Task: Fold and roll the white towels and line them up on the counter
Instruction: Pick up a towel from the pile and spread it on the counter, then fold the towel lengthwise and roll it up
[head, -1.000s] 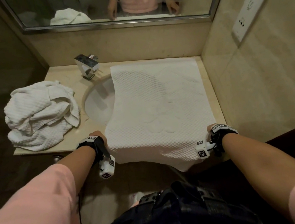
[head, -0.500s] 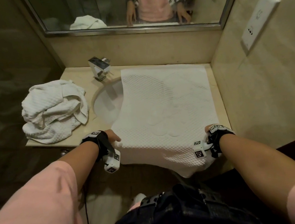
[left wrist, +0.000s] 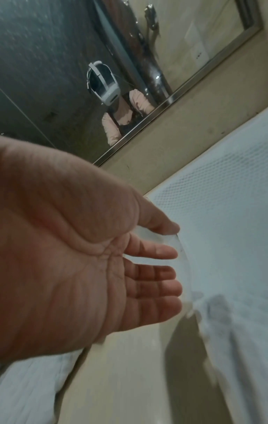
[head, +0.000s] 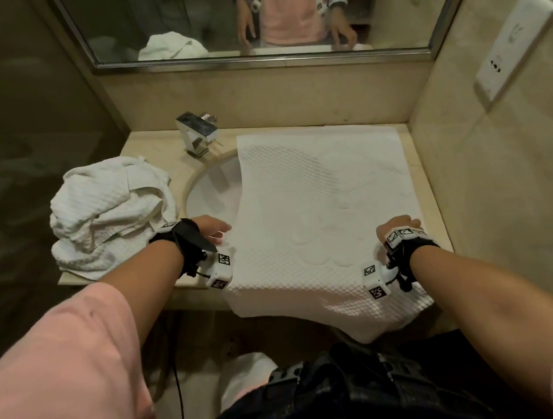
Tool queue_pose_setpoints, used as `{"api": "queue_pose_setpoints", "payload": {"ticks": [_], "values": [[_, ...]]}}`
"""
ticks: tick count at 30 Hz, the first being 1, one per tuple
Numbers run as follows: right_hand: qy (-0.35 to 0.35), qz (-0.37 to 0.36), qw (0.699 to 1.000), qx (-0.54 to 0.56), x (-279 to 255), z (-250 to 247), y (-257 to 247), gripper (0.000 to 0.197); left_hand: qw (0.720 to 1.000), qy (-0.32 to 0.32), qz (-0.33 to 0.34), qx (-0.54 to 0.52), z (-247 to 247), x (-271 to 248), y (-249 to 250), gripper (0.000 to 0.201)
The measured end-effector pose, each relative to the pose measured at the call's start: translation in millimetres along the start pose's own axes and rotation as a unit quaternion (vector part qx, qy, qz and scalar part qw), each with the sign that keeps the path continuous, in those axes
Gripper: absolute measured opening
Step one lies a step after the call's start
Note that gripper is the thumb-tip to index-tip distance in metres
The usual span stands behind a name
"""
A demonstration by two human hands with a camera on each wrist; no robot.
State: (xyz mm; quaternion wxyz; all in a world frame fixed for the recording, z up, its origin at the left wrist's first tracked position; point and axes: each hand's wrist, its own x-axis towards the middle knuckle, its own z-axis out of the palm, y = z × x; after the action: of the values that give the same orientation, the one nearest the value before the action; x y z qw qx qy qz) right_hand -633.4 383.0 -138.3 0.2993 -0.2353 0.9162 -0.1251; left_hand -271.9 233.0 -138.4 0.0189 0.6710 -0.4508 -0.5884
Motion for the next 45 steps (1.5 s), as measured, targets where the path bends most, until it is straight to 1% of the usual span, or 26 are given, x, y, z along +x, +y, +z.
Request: {"api": "queue_pose_setpoints", "payload": {"ticks": [2,5,7,8,9,11,13,15,17,20,21,24,26,27,30,33,36,39,40,42,45], "values": [[-0.001,-0.019,0.999,-0.043,-2.9,4.3,-19.3,0.054,1.0,0.003,0.008,-0.003,-11.0,11.5,10.7,0.046],[-0.002,-0.043,0.998,-0.043,-4.4,18.2,-55.4,0.044,1.0,-0.011,0.017,-0.006,-27.5,34.4,26.2,0.045],[-0.023,-0.051,0.997,-0.056,-7.8,32.9,-80.6,0.026,0.999,-0.027,0.017,0.005,-36.8,50.3,34.6,0.042],[-0.035,-0.057,0.996,-0.062,-8.4,41.7,-92.3,0.017,0.999,-0.036,0.014,0.008,-40.9,60.0,38.1,0.037],[-0.045,-0.057,0.995,-0.072,-10.0,50.9,-104.5,0.016,0.999,-0.05,0.011,0.008,-44.6,70.4,41.5,0.029],[-0.06,-0.057,0.992,-0.094,-18.1,70.3,-127.7,0.023,0.997,-0.08,0.0,0.019,-50.6,88.2,49.0,0.014],[-0.083,-0.053,0.987,-0.123,-28.9,90.3,-150.5,0.022,0.993,-0.108,-0.006,0.035,-56.6,103.6,55.8,0.012],[-0.101,-0.05,0.985,-0.13,-41.4,108.8,-174.0,0.02,0.991,-0.126,-0.004,0.048,-62.3,116.4,63.6,0.013],[-0.118,-0.05,0.981,-0.148,-48.8,130.3,-193.8,0.027,0.988,-0.142,-0.007,0.056,-66.7,127.5,69.1,0.017],[-0.151,-0.058,0.97,-0.18,-56.3,162.7,-215.4,0.037,0.983,-0.16,-0.011,0.084,-68.3,137.7,70.7,0.034],[-0.163,-0.057,0.965,-0.195,-59.3,171.7,-221.2,0.039,0.981,-0.165,-0.013,0.097,-67.5,140.5,70.1,0.037],[-0.192,-0.055,0.952,-0.233,-64.0,192.4,-233.6,0.044,0.977,-0.182,-0.019,0.111,-63.7,148.4,68.7,0.037],[-0.204,-0.058,0.945,-0.249,-63.3,203.8,-241.2,0.047,0.973,-0.198,-0.021,0.117,-61.2,152.5,69.1,0.032],[-0.21,-0.057,0.942,-0.254,-63.9,207.9,-244.8,0.048,0.972,-0.203,-0.022,0.119,-60.0,155.1,68.6,0.029],[-0.214,-0.065,0.941,-0.254,-61.8,218.5,-249.8,0.05,0.969,-0.218,-0.026,0.115,-56.9,164.6,67.9,0.031],[-0.22,-0.064,0.94,-0.252,-61.2,219.6,-250.4,0.038,0.964,-0.24,-0.018,0.116,-53.1,170.9,67.8,0.037],[-0.243,-0.067,0.932,-0.259,-58.9,220.5,-252.4,0.037,0.959,-0.254,-0.009,0.129,-52.3,170.9,69.7,0.038],[-0.271,-0.063,0.919,-0.279,-57.8,219.6,-255.7,0.022,0.957,-0.271,-0.004,0.105,-49.1,176.2,70.8,0.039],[-0.272,-0.061,0.918,-0.281,-57.7,219.9,-254.8,0.021,0.957,-0.269,-0.003,0.107,-47.3,178.5,70.6,0.037],[-0.275,-0.057,0.921,-0.271,-57.3,222.0,-252.1,0.02,0.957,-0.266,-0.002,0.113,-44.9,181.9,69.6,0.027],[-0.264,-0.055,0.926,-0.263,-54.1,227.6,-247.2,0.019,0.957,-0.272,-0.006,0.099,-38.8,193.2,69.4,0.026]]}}
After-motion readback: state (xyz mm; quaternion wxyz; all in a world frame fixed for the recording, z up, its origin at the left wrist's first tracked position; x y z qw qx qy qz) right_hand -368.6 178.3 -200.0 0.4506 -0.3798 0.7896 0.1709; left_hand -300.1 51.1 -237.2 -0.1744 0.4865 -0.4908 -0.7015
